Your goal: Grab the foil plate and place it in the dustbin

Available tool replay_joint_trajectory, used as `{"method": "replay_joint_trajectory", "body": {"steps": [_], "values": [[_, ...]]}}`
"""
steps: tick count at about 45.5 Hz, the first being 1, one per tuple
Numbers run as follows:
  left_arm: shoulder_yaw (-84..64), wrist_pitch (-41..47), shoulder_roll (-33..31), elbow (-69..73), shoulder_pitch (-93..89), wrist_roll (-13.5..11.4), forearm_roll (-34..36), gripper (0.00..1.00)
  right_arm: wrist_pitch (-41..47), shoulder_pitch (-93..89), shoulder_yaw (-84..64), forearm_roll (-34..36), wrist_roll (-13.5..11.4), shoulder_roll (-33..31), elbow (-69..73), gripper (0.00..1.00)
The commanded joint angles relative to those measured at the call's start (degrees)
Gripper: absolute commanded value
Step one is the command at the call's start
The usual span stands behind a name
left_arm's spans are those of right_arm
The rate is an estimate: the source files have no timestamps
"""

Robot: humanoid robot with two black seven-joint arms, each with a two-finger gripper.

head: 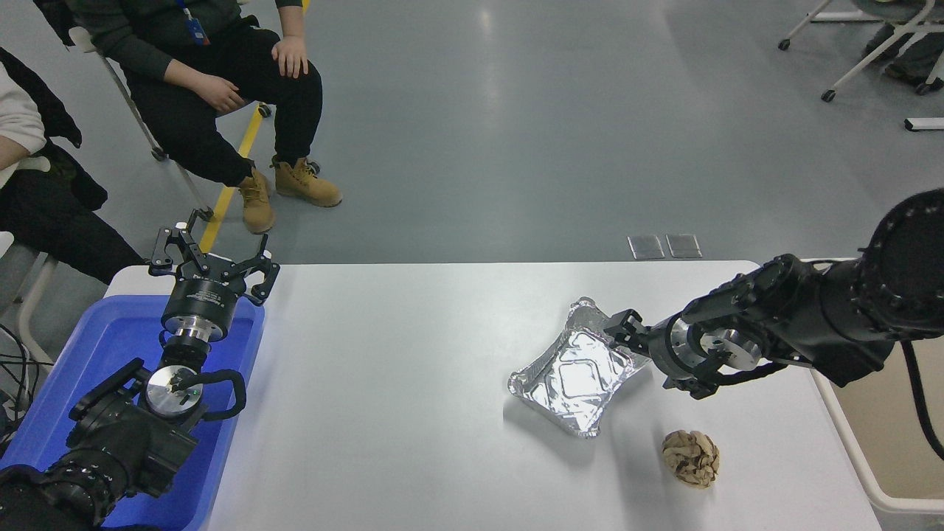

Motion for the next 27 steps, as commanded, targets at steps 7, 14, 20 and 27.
{"method": "replay_joint_trajectory", "body": {"steps": [7, 14, 20, 27], "values": [[0.00, 0.00, 0.00, -0.04, 0.00, 0.00, 0.00, 0.99, -6.13, -5.38, 7.26, -7.97, 0.18, 0.38, 0.10, 0.99], [0.00, 0.00, 0.00, 0.05, 0.00, 0.00, 0.00, 0.99, -8.85, -7.41, 7.70, -11.22, 0.44, 0.46, -0.34, 0.98], [0.00, 0.00, 0.00, 0.05, 0.00, 0.00, 0.00, 0.99, -11.66, -8.90, 8.05, -14.04, 0.44, 0.64, -0.51, 0.97], [0.00, 0.00, 0.00, 0.05, 0.00, 0.00, 0.00, 0.99, -14.57, -11.01, 8.23, -16.68, 0.44, 0.64, -2.01, 0.97]]}}
